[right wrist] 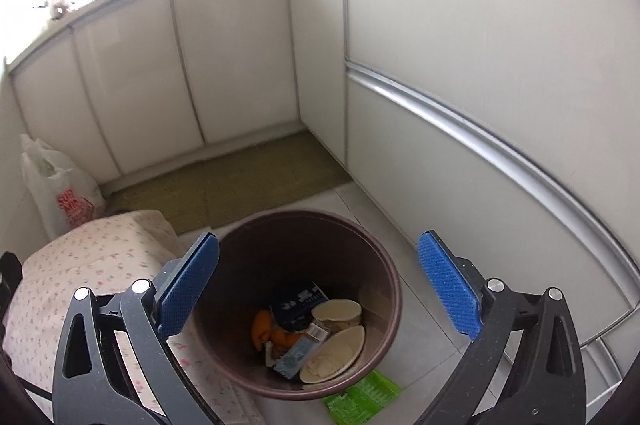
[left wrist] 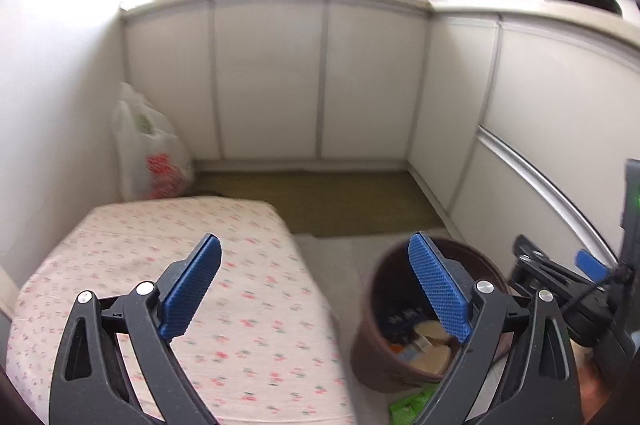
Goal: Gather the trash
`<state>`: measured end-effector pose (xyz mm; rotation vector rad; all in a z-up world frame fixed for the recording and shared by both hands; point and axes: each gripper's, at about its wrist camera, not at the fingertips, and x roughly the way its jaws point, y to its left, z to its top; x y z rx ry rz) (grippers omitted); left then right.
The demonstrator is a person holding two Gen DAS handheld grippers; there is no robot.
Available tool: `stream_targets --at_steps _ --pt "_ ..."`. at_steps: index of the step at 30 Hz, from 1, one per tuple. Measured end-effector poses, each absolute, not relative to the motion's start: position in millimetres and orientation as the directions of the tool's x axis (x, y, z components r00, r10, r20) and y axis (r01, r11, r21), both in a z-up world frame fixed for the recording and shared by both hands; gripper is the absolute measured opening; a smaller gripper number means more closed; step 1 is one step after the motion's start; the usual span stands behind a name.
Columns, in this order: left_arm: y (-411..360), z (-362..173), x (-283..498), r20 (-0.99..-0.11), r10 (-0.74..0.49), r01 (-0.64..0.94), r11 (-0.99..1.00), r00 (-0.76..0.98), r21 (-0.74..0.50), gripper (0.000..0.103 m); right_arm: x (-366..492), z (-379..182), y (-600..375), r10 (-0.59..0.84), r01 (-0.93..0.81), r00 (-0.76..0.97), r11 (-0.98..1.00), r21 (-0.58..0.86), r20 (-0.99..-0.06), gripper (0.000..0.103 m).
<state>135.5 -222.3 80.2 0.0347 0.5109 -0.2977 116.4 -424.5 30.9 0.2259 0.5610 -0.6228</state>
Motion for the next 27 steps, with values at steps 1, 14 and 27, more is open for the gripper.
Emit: stream_targets --at_steps 1,14,27 --pt "-208.3 86.3 126.2 -0.437 -0.248 0.262 0.965 0.865 -0.028 0.096 112.2 34.5 -418.3 -0.489 0.604 0.683 0.796 0.041 -0.542 0.096" --pt "-110.8 73.7 86.5 -0.397 -0.250 0.238 0.968 0.883 -0.079 0.096 60.5 26.8 -317.3 -0.345 0.439 0.817 0.892 0.111 -0.462 0.096" --pt "-38.0 18.9 70.5 -0.545 -0.260 0.202 0.965 0.797 -0.165 0.096 55.5 -2.4 -247.3 -0.249 0.306 0.822 0.952 0.029 -0.512 0.096"
